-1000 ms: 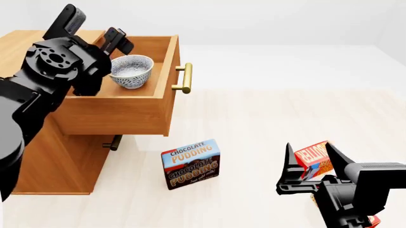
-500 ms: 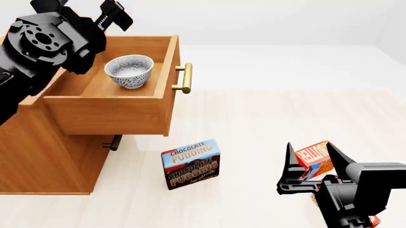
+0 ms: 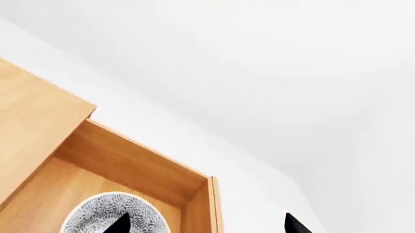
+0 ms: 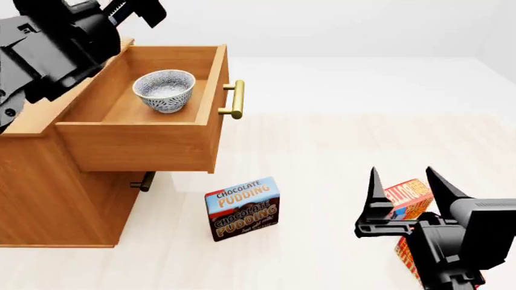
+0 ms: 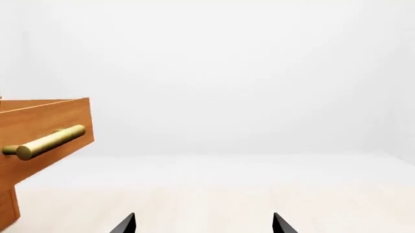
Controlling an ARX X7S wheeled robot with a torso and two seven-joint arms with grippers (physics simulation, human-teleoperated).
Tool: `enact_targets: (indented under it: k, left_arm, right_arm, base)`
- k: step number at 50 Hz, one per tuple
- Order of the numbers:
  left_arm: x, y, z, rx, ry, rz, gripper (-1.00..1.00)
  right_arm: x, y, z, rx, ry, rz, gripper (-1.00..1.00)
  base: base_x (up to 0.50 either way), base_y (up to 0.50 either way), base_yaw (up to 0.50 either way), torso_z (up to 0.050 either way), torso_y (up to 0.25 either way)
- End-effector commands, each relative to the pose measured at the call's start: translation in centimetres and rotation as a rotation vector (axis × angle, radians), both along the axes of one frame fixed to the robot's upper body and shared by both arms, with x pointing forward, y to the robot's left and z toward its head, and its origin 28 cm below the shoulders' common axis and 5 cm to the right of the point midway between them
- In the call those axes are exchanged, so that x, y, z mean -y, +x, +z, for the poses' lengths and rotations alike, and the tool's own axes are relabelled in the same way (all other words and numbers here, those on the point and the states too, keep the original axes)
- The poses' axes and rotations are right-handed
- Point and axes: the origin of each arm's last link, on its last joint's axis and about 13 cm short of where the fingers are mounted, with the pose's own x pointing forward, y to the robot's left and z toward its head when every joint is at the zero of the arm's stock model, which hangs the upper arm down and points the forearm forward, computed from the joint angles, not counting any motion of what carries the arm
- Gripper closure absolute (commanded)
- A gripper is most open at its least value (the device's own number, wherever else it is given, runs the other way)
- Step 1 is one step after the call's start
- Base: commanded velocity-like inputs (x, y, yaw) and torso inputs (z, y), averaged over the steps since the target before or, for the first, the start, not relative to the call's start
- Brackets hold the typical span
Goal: Put the bowl in the top drawer of the cabinet.
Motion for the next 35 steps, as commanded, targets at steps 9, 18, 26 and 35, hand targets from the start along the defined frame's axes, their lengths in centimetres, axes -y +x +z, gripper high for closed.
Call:
enact_targets:
  k: [9,18,26,35]
  left_arm:
    - [-1.6,-11.0,-5.3,0.323,0.101,-0.090,-1.00]
    - [-2.0,-15.4,-9.0,0.511,0.163,0.038,-1.00]
    - [-2.1,-17.1,-11.6,0.524,0.137,-0.005,-1.00]
    - [-1.9,-19.5,-13.0,0.623,0.170,0.000,-1.00]
  right_arm:
    - [-1.5,-1.7,7.0,0.247,-0.085,-0.056,-1.00]
    - [-2.2,-3.7,8.7,0.347,-0.165,-0.082,-1.00]
    - [-2.7,-4.9,8.9,0.422,-0.213,-0.086,-1.00]
    - [-2.8,-6.0,8.9,0.488,-0.240,-0.087,-1.00]
  base:
    - [0.00,0.00,0.00,0.000,0.000]
    - [0.00,0.00,0.00,0.000,0.000]
    - [0.00,0.00,0.00,0.000,0.000]
    - [0.00,0.00,0.00,0.000,0.000]
